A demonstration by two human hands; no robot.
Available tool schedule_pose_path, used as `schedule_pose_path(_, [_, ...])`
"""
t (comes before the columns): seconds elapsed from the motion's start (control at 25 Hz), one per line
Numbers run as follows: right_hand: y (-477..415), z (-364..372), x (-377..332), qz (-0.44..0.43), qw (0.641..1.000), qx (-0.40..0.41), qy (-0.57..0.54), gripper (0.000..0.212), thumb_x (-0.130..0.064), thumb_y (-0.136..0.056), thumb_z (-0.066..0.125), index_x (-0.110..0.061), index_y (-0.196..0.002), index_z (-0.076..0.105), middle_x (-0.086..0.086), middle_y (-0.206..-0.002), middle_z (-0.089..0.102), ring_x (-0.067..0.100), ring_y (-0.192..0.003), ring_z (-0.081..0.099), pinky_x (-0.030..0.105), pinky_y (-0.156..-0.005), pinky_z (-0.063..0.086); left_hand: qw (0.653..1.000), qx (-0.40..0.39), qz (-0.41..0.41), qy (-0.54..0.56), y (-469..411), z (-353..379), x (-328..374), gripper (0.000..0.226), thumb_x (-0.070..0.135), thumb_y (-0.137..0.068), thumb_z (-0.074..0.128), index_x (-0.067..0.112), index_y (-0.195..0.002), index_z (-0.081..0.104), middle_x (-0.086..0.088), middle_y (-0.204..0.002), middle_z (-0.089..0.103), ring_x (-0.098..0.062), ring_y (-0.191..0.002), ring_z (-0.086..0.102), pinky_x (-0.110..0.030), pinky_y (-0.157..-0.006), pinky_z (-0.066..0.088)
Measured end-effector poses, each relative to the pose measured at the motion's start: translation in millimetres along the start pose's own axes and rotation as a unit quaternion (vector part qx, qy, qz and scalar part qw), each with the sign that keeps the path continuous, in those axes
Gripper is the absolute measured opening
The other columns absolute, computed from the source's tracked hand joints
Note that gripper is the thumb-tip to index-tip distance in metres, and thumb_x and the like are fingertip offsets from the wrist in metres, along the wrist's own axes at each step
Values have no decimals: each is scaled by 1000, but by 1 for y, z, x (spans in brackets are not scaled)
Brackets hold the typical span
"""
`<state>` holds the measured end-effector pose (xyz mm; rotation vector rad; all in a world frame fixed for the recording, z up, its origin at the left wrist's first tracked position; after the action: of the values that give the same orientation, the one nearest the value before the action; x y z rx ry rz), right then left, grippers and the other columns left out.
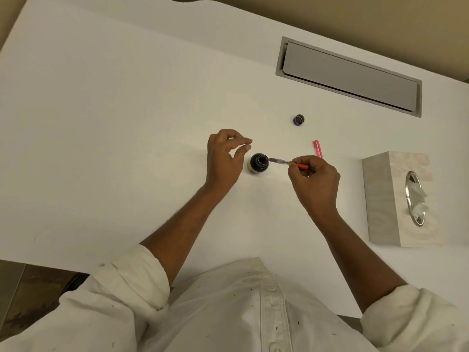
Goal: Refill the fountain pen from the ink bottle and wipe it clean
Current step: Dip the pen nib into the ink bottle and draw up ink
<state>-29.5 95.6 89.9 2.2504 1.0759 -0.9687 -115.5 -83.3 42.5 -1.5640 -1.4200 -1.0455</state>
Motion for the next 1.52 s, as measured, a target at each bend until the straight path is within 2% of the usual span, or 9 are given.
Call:
schedule_pose_path(0.12, [-8,1,-6,0,1000,-24,19,5,-12,-79,66,-12,-80,71,-13,-62,63,-8,-51,55,-2,-54,37,999,-47,21,-1,-12,2,5,14,13,-83,65,19,-92,74,9,-96,58,-11,-94,43,-5,-74,33])
schedule_pose_path(0.28, [-17,5,-18,-33,994,-64,79,7,-11,-77,65,-9,-76,71,-2,-65,65,5,-54,54,-4,-58,36,997,-67,23,-12,-21,0,9,12,12,-81,66,14,-89,74,-2,-98,65,-12,-94,49,-18,-75,39])
schedule_pose_path(0.44, [-31,10,-25,-64,984,-97,137,10,-12,-75,63,-4,-75,70,-2,-67,61,8,-52,49,6,-51,37,990,-140,5,7,-23,4,10,12,15,-83,63,13,-87,75,4,-94,66,-5,-89,57,-16,-69,40])
schedule_pose_path(0.6, [-43,14,-30,-55,979,-118,159,12,-15,-74,62,-9,-77,72,2,-70,67,17,-66,61,29,-63,51,979,-202,19,1,-21,15,11,14,13,-85,62,9,-92,74,-2,-101,67,-8,-94,57,-16,-77,41])
schedule_pose_path(0.72, [-47,17,-34,-70,975,-134,163,12,-11,-76,62,-7,-81,72,5,-74,69,14,-66,58,21,-60,47,973,-227,31,0,-19,23,12,15,7,-83,64,6,-95,73,-10,-107,67,-7,-94,55,-1,-73,34])
schedule_pose_path(0.84, [-49,17,-36,-101,965,-157,185,14,-8,-79,61,-8,-86,73,9,-84,70,13,-72,57,15,-56,42,968,-248,22,-3,-16,28,11,16,6,-83,64,5,-97,73,-12,-110,65,-8,-95,55,-1,-77,35])
schedule_pose_path(1.0, [-54,20,-49,-175,934,-194,242,16,-5,-84,60,-7,-94,72,11,-95,71,20,-87,63,21,-73,44,966,-257,4,13,-21,28,12,18,4,-83,63,3,-99,72,-14,-112,65,-8,-93,56,-2,-78,38])
schedule_pose_path(1.2, [-58,27,-63,-240,908,-216,269,19,2,-85,58,-6,-95,71,14,-97,72,25,-87,66,28,-77,51,961,-273,-34,24,-27,28,7,21,2,-82,64,2,-102,70,-14,-116,64,-18,-104,59,-29,-97,45])
schedule_pose_path(1.52, [-58,32,-66,-252,893,-212,309,30,9,-82,53,-9,-98,71,10,-96,72,25,-89,64,41,-83,53,957,-283,-43,49,-25,39,0,22,4,-80,67,3,-102,70,-10,-109,65,-16,-101,58,-34,-98,43])
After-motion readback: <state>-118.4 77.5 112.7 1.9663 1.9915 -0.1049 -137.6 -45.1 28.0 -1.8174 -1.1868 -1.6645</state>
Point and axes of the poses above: each hand's wrist, its own y-axis away from the middle knuckle, its own z-axis out of the palm, x = y × z, the point moved 4 cm from there along -y, towards the middle knuckle
